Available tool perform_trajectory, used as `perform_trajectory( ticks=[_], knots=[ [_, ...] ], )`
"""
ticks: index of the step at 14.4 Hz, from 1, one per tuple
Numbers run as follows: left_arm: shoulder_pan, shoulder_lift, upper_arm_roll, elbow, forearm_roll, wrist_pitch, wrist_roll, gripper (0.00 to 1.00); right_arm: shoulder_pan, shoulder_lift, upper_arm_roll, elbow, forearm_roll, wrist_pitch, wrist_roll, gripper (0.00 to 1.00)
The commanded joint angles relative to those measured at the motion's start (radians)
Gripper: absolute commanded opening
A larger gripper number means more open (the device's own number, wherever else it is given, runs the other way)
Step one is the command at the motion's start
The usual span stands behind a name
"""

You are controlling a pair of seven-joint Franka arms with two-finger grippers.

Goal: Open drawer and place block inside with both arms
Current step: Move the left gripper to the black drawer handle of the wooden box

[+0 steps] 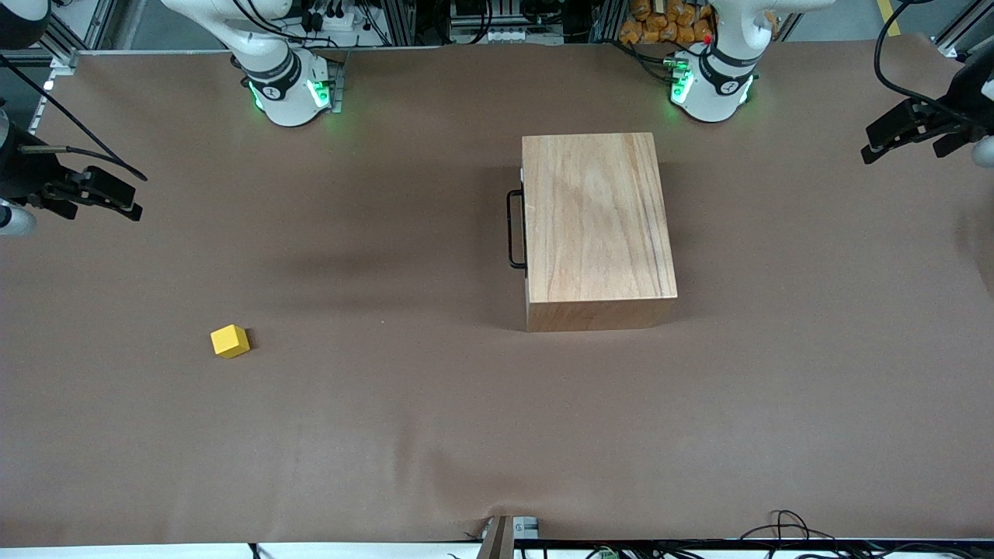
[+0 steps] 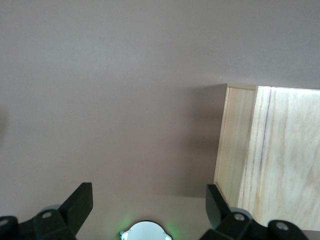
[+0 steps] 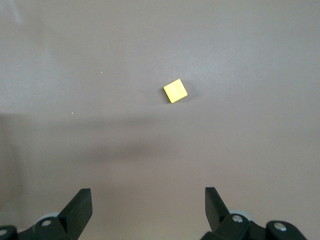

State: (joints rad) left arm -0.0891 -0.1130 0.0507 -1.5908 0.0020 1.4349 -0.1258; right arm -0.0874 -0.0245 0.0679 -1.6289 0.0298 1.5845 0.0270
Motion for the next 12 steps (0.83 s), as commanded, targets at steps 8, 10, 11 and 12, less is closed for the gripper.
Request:
perform_trajectory(
  ticks=[8, 10, 11, 12],
  knots=[
    [-0.008, 0.033, -0.037, 0.060, -0.007, -0.019, -0.015, 1.00, -0.025, -0.015, -0.014, 0.067, -0.004, -0.138, -0.016, 1.00],
    [0.003, 0.035, -0.037, 0.060, -0.007, -0.019, -0.012, 1.00, -0.025, -0.009, -0.014, 0.067, -0.004, -0.138, -0.062, 1.00],
    [0.005, 0.042, -0.035, 0.060, -0.016, -0.019, -0.008, 1.00, -0.026, -0.002, -0.014, 0.066, -0.004, -0.135, -0.071, 1.00],
    [-0.006, 0.049, -0.037, 0.061, -0.011, -0.019, -0.018, 1.00, -0.028, 0.012, -0.016, 0.064, -0.004, -0.130, -0.073, 1.00]
  ],
)
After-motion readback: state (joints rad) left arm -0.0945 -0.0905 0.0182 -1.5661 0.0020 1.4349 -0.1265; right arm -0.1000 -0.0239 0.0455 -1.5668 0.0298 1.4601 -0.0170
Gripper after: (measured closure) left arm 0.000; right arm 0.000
